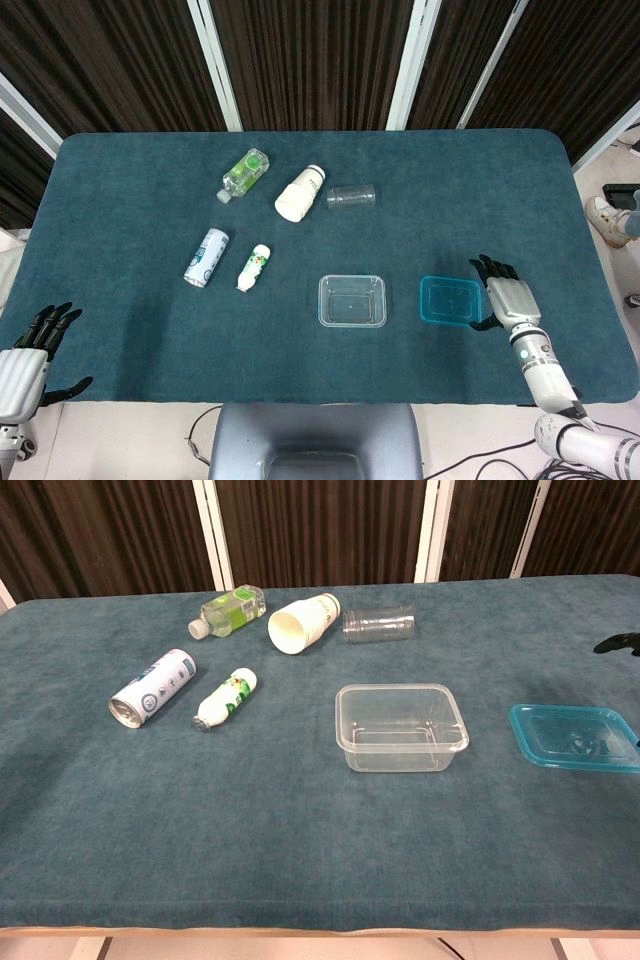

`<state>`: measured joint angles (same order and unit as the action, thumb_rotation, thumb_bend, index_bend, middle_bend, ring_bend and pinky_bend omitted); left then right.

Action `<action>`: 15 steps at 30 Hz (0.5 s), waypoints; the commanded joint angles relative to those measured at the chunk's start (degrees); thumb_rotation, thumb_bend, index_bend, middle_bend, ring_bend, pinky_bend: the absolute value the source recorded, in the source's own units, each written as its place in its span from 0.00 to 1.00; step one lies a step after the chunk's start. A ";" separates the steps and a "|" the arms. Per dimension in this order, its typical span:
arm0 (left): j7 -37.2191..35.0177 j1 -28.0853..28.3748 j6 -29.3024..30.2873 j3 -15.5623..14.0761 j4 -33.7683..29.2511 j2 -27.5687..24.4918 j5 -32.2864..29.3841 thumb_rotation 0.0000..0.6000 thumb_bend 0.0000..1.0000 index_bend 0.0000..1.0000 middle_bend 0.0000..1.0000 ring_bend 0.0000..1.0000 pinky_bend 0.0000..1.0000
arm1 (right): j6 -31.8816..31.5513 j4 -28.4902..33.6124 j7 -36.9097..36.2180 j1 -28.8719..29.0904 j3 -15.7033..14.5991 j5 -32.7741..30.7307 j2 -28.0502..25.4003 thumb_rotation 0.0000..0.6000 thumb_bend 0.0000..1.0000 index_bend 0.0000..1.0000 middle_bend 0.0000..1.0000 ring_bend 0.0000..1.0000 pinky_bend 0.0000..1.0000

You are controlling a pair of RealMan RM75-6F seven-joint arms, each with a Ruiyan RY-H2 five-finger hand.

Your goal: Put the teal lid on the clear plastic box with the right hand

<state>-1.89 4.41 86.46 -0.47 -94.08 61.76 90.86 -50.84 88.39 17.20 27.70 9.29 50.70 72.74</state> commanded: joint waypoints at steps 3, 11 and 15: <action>0.10 0.04 -0.09 -0.01 -0.04 -0.01 0.01 1.00 0.37 0.15 0.06 0.05 0.32 | 2.21 -1.78 0.54 1.70 -0.60 -1.59 1.32 1.00 0.11 0.00 0.00 0.00 0.00; 0.01 0.08 -0.19 -0.01 -0.11 -0.07 0.03 1.00 0.36 0.14 0.06 0.05 0.32 | 4.18 -3.85 0.02 3.47 -1.23 -2.84 2.74 1.00 0.11 0.00 0.00 0.00 0.00; -0.03 0.12 -0.31 -0.08 -0.16 -0.11 0.09 1.00 0.37 0.14 0.06 0.05 0.32 | 4.82 -4.69 -0.01 4.19 -1.63 -3.29 3.39 1.00 0.11 0.00 0.00 0.00 0.00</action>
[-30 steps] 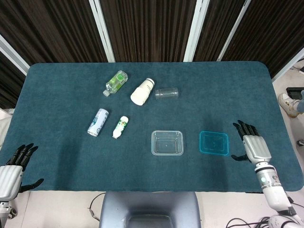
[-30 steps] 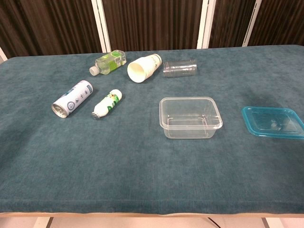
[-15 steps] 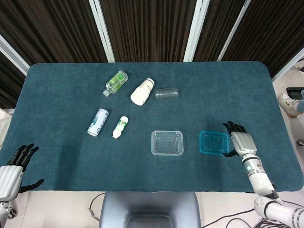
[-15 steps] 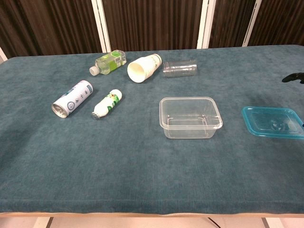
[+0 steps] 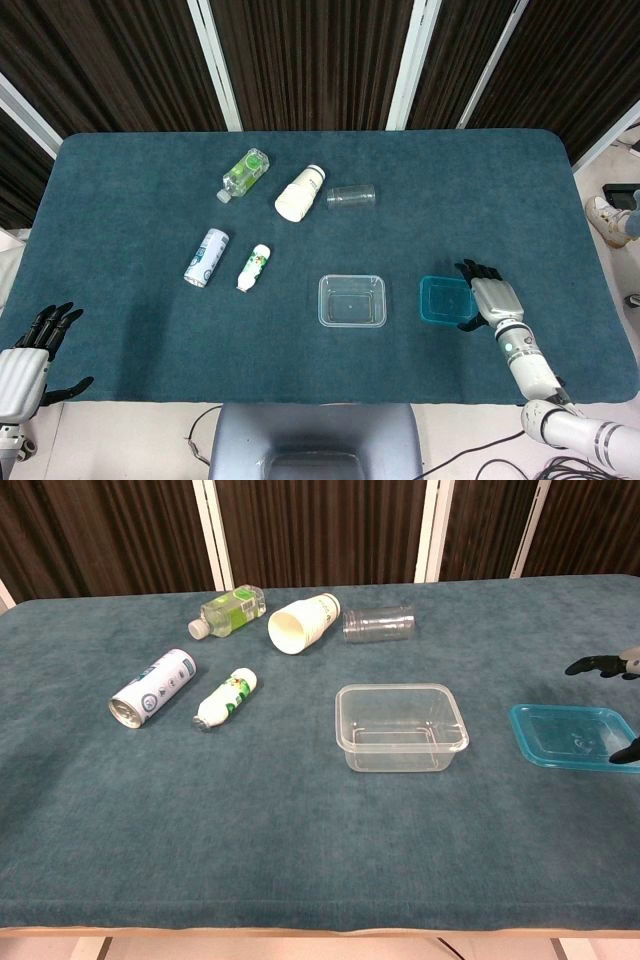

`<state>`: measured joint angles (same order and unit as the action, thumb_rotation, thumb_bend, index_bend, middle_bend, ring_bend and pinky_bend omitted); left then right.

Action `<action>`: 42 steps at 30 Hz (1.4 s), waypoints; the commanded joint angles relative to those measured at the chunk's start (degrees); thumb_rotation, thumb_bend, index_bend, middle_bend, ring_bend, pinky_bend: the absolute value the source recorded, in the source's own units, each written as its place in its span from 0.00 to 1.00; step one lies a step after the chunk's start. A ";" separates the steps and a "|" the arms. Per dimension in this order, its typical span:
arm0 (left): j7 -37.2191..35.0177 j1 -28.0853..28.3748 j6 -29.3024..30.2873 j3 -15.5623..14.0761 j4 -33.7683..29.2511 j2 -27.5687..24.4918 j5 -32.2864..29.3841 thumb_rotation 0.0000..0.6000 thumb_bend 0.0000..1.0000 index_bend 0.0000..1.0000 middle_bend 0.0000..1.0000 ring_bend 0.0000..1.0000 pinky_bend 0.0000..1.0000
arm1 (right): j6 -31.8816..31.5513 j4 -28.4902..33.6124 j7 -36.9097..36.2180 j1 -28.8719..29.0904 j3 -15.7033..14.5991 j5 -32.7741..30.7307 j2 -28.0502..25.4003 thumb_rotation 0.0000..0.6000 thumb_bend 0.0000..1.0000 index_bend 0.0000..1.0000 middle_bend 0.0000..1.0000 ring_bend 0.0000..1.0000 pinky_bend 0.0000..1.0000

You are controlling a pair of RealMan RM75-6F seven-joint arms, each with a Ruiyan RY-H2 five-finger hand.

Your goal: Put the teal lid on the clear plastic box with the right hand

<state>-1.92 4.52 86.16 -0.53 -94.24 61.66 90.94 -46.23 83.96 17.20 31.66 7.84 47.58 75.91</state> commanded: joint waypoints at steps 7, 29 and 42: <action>-0.12 0.02 -0.07 -0.06 -0.08 -0.11 0.07 1.00 0.37 0.14 0.06 0.05 0.32 | 0.98 -1.93 0.16 1.38 -0.89 -0.95 1.56 1.00 0.11 0.00 0.00 0.00 0.00; -0.42 0.22 -0.50 -0.02 -0.04 -0.18 -0.12 1.00 0.37 0.14 0.06 0.05 0.32 | 2.09 -6.20 -1.68 2.97 -1.68 -0.56 4.77 1.00 0.22 0.00 0.01 0.02 0.09; -0.57 0.25 -0.47 -0.01 0.04 -0.18 -0.08 1.00 0.37 0.14 0.06 0.05 0.32 | -0.34 -7.50 -2.46 2.43 -1.71 0.24 6.32 1.00 0.50 0.27 0.33 0.39 0.41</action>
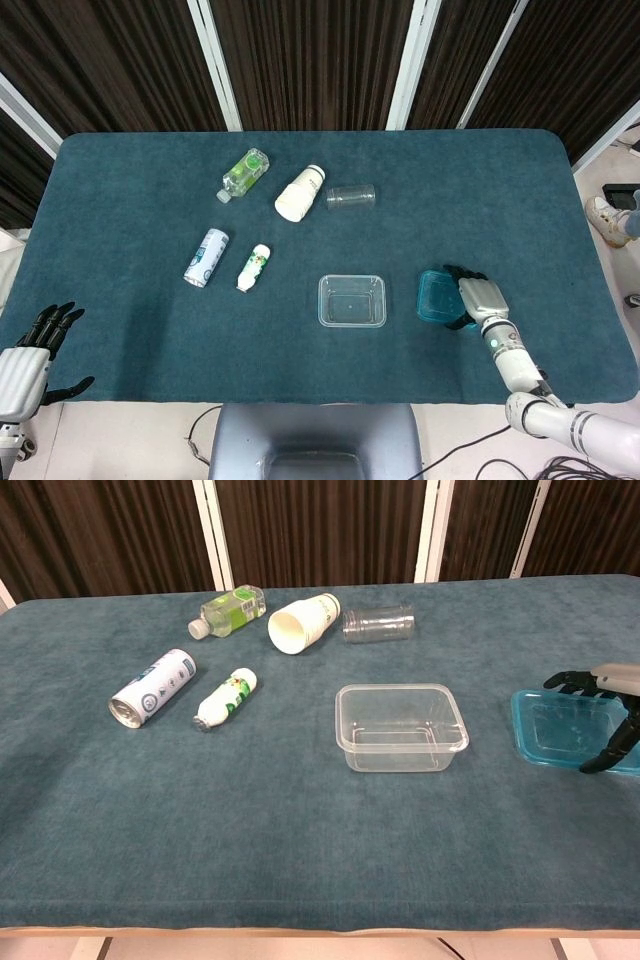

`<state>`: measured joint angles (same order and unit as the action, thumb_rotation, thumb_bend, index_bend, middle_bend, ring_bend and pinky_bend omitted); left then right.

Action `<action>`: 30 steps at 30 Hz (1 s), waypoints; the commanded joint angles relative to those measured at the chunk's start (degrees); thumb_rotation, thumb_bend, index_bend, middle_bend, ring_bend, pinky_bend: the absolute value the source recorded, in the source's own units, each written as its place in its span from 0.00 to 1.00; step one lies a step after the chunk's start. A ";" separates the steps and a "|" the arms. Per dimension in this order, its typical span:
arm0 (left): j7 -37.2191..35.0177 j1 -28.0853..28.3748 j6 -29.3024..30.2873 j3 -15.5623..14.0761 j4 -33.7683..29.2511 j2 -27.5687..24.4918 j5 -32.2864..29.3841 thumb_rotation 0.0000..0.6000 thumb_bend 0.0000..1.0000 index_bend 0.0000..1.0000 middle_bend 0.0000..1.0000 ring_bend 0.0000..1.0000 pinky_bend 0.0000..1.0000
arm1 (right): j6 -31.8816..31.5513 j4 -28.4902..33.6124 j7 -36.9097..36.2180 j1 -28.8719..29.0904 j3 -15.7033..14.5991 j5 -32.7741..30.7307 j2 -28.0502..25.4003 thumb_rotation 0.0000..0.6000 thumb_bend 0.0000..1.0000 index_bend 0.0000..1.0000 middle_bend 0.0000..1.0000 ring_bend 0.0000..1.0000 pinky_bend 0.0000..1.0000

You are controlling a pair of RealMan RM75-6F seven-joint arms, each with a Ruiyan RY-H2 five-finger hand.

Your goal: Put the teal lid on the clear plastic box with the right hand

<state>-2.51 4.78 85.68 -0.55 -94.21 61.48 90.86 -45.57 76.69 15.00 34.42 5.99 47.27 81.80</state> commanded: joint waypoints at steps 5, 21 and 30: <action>-0.08 -0.05 0.07 -0.01 -0.06 -0.04 -0.03 1.00 0.37 0.15 0.06 0.05 0.32 | -4.79 0.04 -1.73 -1.76 0.42 3.79 0.77 1.00 0.61 0.42 0.44 0.50 0.52; 0.17 -0.11 0.17 -0.13 -0.24 -0.05 0.19 1.00 0.37 0.15 0.06 0.05 0.32 | -17.79 13.08 -14.36 -9.55 0.47 20.08 -8.95 1.00 0.63 0.46 0.47 0.53 0.54; 0.53 -0.07 0.03 -0.09 -0.39 -0.02 0.04 1.00 0.37 0.14 0.06 0.05 0.32 | -15.81 19.39 -22.67 -8.17 -1.28 32.00 -12.69 1.00 0.63 0.42 0.47 0.49 0.53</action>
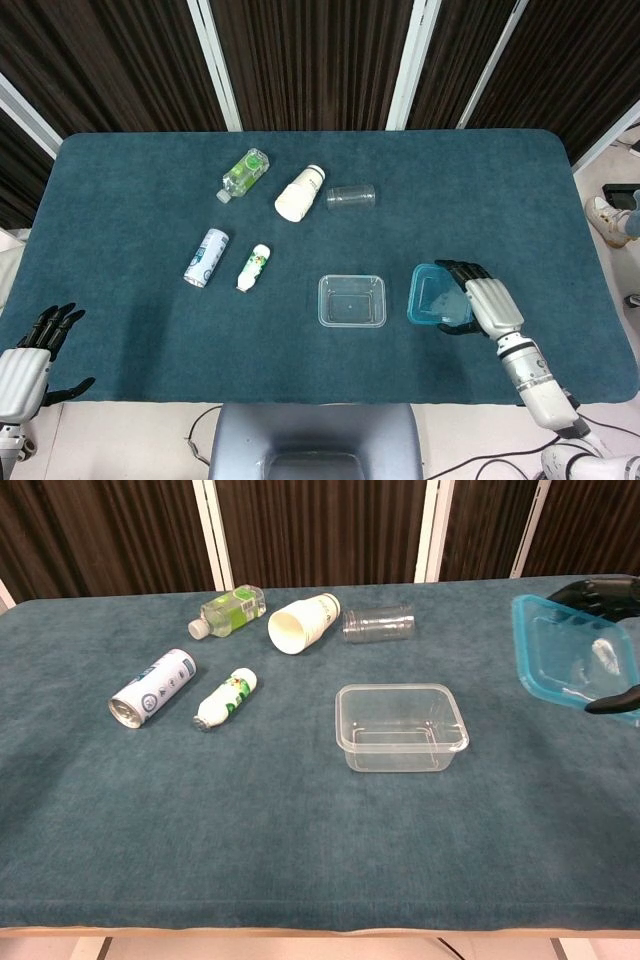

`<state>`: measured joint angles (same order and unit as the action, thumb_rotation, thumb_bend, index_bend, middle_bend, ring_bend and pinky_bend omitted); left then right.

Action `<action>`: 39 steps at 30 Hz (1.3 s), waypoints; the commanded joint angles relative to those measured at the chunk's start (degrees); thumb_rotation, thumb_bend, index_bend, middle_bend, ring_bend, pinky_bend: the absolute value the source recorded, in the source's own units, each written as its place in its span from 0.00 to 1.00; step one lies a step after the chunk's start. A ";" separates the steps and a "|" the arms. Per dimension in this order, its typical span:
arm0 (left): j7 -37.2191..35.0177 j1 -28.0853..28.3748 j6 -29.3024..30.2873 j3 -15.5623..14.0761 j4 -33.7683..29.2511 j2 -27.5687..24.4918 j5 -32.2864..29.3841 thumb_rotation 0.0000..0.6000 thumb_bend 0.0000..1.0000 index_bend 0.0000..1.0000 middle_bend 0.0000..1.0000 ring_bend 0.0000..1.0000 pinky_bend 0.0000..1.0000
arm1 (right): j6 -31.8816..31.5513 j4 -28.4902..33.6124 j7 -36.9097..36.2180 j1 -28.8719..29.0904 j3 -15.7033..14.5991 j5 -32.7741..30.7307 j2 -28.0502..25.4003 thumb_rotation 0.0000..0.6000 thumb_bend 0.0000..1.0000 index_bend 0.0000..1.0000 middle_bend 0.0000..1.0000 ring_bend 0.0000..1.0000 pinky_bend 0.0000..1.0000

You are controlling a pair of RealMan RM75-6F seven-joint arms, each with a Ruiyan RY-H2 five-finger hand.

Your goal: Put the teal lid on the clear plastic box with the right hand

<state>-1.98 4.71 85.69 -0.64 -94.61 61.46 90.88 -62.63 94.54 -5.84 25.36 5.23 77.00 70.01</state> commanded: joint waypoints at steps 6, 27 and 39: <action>-0.12 0.02 -0.01 0.02 0.09 -0.02 -0.01 1.00 0.37 0.14 0.06 0.05 0.32 | 4.43 1.47 -1.38 4.04 0.75 2.79 1.83 1.00 0.63 0.38 0.47 0.46 0.51; -0.88 0.05 0.05 -0.05 0.28 -0.21 0.24 1.00 0.36 0.14 0.06 0.05 0.32 | 10.14 -4.16 2.55 10.01 4.52 -5.06 11.78 1.00 0.59 0.20 0.28 0.23 0.33; -1.33 0.19 -0.29 0.07 0.35 -0.33 -0.17 1.00 0.37 0.14 0.06 0.05 0.32 | 11.82 -6.71 2.12 11.51 4.84 -6.68 14.45 1.00 0.53 0.18 0.25 0.20 0.31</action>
<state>-3.32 4.90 85.41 -0.58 -94.26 61.13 90.72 -50.83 87.86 -3.70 36.84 10.07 70.34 84.42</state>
